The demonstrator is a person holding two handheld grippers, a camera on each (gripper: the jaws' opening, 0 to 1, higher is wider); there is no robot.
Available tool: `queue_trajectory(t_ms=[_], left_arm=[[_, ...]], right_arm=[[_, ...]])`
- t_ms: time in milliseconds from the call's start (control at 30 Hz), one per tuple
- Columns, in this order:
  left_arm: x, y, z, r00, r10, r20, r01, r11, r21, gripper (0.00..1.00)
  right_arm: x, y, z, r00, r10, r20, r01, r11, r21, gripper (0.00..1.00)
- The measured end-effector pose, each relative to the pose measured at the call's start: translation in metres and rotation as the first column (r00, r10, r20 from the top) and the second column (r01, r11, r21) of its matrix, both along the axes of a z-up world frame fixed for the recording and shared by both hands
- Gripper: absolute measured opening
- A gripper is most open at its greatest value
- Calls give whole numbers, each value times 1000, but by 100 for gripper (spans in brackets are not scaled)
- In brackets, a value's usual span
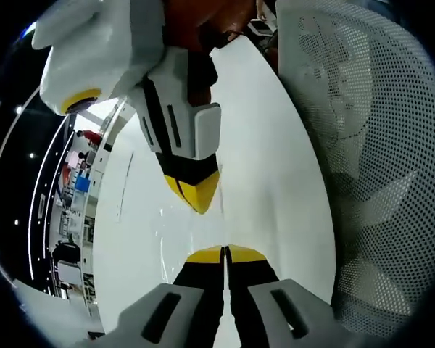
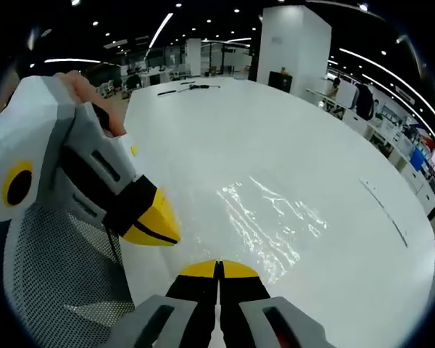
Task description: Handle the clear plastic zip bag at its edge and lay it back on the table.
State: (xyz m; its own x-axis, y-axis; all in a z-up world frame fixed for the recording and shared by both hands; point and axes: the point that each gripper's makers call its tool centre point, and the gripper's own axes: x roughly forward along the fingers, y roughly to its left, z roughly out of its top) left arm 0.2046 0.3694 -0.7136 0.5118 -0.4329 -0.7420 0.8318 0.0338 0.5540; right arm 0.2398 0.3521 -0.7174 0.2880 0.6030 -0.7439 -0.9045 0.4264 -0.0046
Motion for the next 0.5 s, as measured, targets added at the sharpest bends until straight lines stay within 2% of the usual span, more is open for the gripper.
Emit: queue_trajectory(t_ms=[267, 500], left_arm=[[-3, -2, -10, 1000, 6, -22, -6, 1000, 6, 0], [-7, -6, -18, 998, 10, -54, -11, 1000, -2, 0]], right_arm=[[20, -1, 13, 993, -121, -17, 122, 991, 53, 0], [32, 0, 29, 987, -161, 25, 159, 985, 72, 0]])
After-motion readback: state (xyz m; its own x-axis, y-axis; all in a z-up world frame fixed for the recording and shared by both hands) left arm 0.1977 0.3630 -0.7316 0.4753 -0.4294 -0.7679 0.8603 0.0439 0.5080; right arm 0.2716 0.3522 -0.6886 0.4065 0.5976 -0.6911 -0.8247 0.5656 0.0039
